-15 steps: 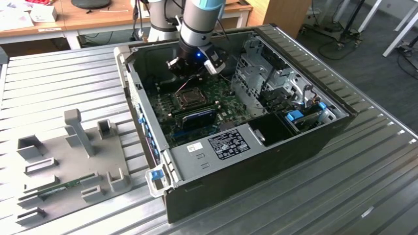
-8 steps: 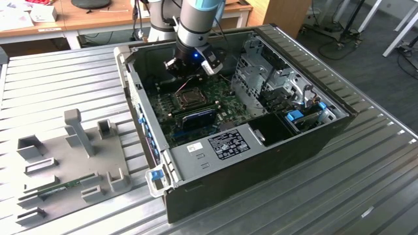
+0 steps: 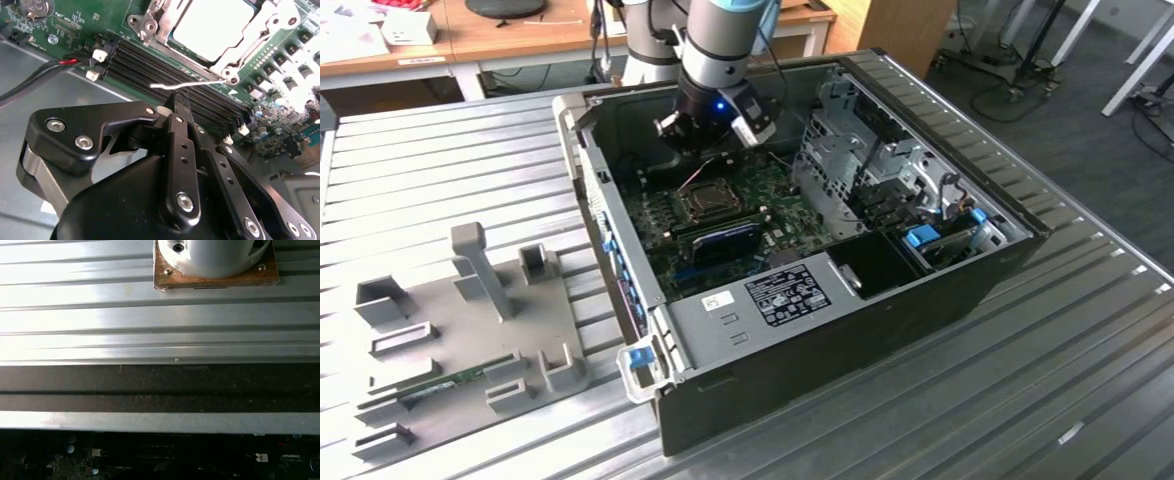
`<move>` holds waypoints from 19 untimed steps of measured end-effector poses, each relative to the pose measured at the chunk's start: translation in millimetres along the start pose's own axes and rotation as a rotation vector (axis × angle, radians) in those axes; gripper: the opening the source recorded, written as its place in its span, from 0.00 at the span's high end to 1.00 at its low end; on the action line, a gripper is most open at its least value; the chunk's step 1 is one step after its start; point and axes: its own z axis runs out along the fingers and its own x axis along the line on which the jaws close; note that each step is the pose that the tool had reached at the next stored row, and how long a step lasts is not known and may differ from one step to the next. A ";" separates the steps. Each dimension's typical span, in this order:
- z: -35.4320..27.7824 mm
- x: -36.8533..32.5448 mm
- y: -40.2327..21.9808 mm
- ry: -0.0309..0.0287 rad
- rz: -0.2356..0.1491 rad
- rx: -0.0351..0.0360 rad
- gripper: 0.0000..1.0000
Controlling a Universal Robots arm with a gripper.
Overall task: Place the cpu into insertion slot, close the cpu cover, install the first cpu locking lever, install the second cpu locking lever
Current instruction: 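Install the first cpu locking lever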
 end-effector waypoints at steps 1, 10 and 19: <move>-1.1 0.0 0.3 -0.0001 0.000 -0.0001 0.90; -5.9 0.2 -1.9 -0.0003 0.000 0.0040 0.90; -7.8 0.1 -8.3 -0.0003 0.000 0.0051 0.90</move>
